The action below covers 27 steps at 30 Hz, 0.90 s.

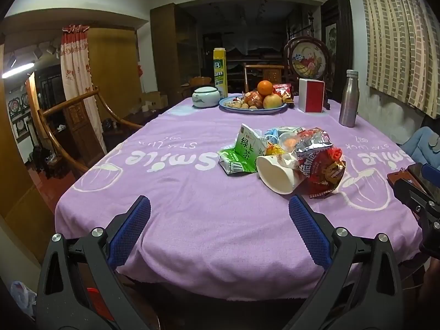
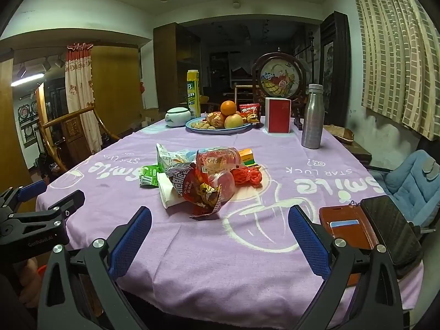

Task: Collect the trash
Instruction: 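Move both tools toward the pile of wrappers on the table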

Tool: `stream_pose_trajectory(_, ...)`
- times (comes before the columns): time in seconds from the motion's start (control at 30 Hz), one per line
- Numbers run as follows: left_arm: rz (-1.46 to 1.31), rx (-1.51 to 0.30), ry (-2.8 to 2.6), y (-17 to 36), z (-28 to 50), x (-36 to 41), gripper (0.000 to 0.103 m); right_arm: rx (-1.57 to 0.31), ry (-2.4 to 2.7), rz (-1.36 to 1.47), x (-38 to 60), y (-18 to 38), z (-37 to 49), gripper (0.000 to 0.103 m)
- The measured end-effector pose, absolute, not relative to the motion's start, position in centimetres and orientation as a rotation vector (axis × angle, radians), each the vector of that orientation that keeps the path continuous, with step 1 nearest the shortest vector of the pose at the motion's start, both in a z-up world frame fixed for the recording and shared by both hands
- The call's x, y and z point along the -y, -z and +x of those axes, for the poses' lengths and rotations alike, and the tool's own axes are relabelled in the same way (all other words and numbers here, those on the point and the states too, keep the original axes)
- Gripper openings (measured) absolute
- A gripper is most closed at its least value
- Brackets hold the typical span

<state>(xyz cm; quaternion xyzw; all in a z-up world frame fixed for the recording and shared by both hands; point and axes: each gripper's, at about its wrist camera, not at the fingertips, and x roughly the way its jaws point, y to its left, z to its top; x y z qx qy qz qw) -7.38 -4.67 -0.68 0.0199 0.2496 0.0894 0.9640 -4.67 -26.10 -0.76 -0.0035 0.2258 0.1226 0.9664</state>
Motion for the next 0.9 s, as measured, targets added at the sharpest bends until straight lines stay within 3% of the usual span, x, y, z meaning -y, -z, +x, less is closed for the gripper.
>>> stream_pose_trajectory(0.9, 0.028, -0.576, -0.181, 2.6, -4.9, 3.6, 0.096, -0.477, -0.255, -0.012, 25.1, 1.9, -2.6, 0.097)
